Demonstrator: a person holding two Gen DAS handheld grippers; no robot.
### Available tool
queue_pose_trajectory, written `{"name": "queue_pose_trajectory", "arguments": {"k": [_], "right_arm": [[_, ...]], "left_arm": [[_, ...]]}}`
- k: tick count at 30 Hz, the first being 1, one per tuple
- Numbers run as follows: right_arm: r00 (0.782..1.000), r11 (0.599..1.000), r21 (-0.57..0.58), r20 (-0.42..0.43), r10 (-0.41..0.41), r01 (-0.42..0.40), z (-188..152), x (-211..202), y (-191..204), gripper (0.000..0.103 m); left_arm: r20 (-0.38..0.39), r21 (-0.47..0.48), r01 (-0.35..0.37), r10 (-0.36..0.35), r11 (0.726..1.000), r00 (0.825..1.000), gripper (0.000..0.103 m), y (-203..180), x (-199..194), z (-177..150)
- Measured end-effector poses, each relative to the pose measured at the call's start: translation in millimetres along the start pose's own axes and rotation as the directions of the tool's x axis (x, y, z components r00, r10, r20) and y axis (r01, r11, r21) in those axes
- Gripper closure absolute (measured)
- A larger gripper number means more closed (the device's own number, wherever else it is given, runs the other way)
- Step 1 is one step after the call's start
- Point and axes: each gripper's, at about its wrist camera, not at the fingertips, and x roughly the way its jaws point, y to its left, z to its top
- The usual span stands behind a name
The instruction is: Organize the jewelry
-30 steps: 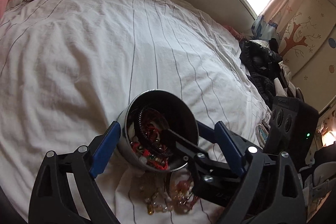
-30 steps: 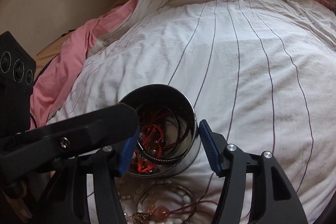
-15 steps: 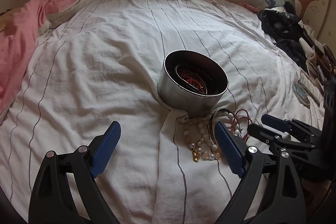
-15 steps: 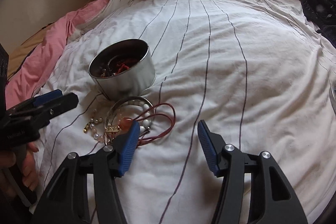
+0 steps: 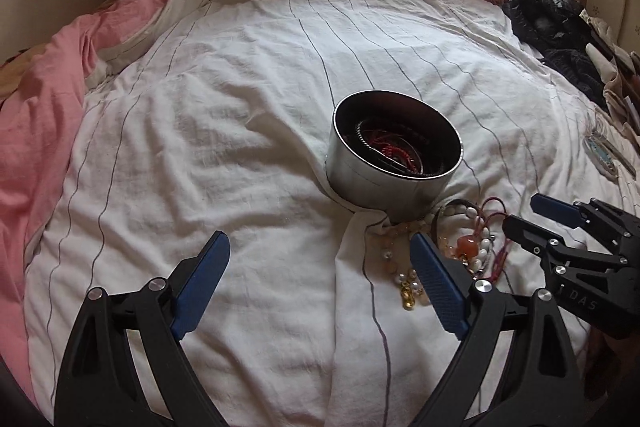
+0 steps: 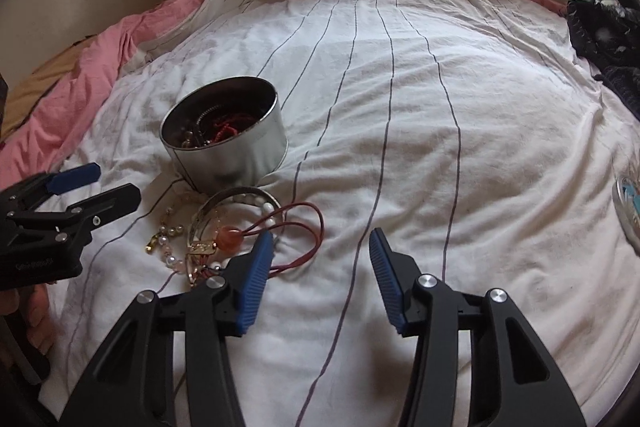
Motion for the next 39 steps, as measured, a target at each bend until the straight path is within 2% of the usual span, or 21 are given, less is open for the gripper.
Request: {"name": "queue_pose_trajectory", "arguments": {"k": [3,5,8,11,14,16,17,18,19,22,24,26,27,29,30,31,33,34,35,37,39], "right_arm": [[0.998,0.999,-0.015,-0.051,-0.037,0.036,0.6,19.5,0.1,0.054],[0.997,0.998,-0.022,-0.049,-0.064,0.063,2.0,23.1,-1.4,0.054],[0.993,0.994,-0.024,-0.036,-0.111,0.111,2.9,20.9,-10.3,0.056],[0.993,0.995,-0.027,-0.060,-0.098,0.096,2.6,22.3,-13.0,0.060],[0.996,0.992,-0.123,-0.087,-0.005,-0.006,-1.8,20.4,5.4,0.064],[0.995,0.985,-0.167,-0.096,0.020,-0.036,-4.2,18.9,13.9,0.080],[0.985,0.975,-0.188,-0.142,0.094,-0.120,-8.6,15.6,20.6,0.082],[0.985,0.975,-0.188,-0.142,0.094,-0.120,-8.6,15.6,20.6,0.084],[0.978,0.969,-0.194,-0.167,0.124,-0.155,-11.5,13.2,22.4,0.086],[0.938,0.928,-0.229,-0.254,0.235,-0.295,-22.0,-6.0,24.2,0.088],[0.928,0.918,-0.217,-0.251,0.277,-0.333,-27.1,-22.2,15.3,0.088],[0.940,0.930,-0.183,-0.190,0.285,-0.319,-26.7,-32.1,3.0,0.088],[0.951,0.939,-0.179,-0.152,0.268,-0.293,-25.3,-34.6,0.1,0.087],[0.965,0.957,-0.140,-0.105,0.242,-0.255,-21.4,-31.2,0.9,0.067],[0.969,0.961,-0.126,-0.079,0.236,-0.244,-18.9,-27.8,4.0,0.052],[0.970,0.961,-0.131,-0.054,0.237,-0.242,-16.1,-23.9,9.7,0.047],[0.973,0.959,-0.169,-0.057,0.223,-0.229,-14.9,-11.6,25.0,0.047],[0.971,0.954,-0.191,-0.097,0.218,-0.233,-15.0,-2.9,32.2,0.049],[0.964,0.946,-0.206,-0.144,0.223,-0.249,-16.9,2.5,36.1,0.063],[0.951,0.936,-0.202,-0.177,0.253,-0.287,-16.5,-5.4,31.9,0.092],[0.943,0.934,-0.180,-0.185,0.275,-0.308,-16.5,-19.6,20.3,0.097]], "left_arm": [[-0.024,-0.041,0.000,-0.001,0.999,1.000,0.015,1.9,17.7,6.7],[-0.034,-0.061,0.007,-0.009,0.998,0.999,0.015,0.5,27.8,10.5],[-0.031,-0.031,0.044,-0.045,0.999,0.998,0.015,-7.5,24.0,11.2],[-0.010,0.032,0.075,-0.075,0.997,0.997,0.015,-19.6,10.8,7.4],[-0.004,0.084,0.065,-0.065,0.994,0.998,0.015,-28.8,3.5,1.9],[-0.012,0.092,0.067,-0.066,0.994,0.998,0.015,-30.8,2.1,0.2],[-0.012,0.093,0.066,-0.065,0.993,0.998,0.015,-31.3,0.8,-0.5],[-0.010,0.097,0.063,-0.062,0.993,0.998,0.015,-31.4,-0.7,-1.0],[-0.009,0.100,0.059,-0.059,0.993,0.998,0.016,-30.8,-1.6,-1.5],[-0.015,0.110,0.055,-0.054,0.992,0.998,0.016,-30.6,-4.2,-3.8],[-0.020,0.113,0.055,-0.053,0.992,0.998,0.016,-31.0,-4.8,-5.4],[-0.020,0.120,0.056,-0.054,0.991,0.998,0.015,-33.0,-6.4,-6.7],[-0.017,0.124,0.055,-0.053,0.991,0.998,0.015,-34.2,-7.6,-7.2],[-0.014,0.129,0.051,-0.050,0.990,0.999,0.015,-35.6,-8.3,-7.5],[-0.013,0.131,0.049,-0.047,0.990,0.999,0.015,-36.4,-8.0,-7.7],[-0.014,0.133,0.047,-0.046,0.990,0.999,0.015,-36.6,-7.4,-8.2],[-0.014,0.133,0.043,-0.042,0.990,0.999,0.015,-36.6,-6.5,-8.3],[-0.013,0.132,0.044,-0.042,0.990,0.999,0.015,-36.8,-6.6,-8.3],[-0.013,0.132,0.045,-0.044,0.990,0.999,0.015,-36.8,-7.1,-8.3],[-0.011,0.132,0.050,-0.049,0.990,0.999,0.016,-36.9,-8.1,-6.8],[-0.009,0.135,0.050,-0.049,0.990,0.999,0.016,-37.9,-8.7,-6.4]]}}
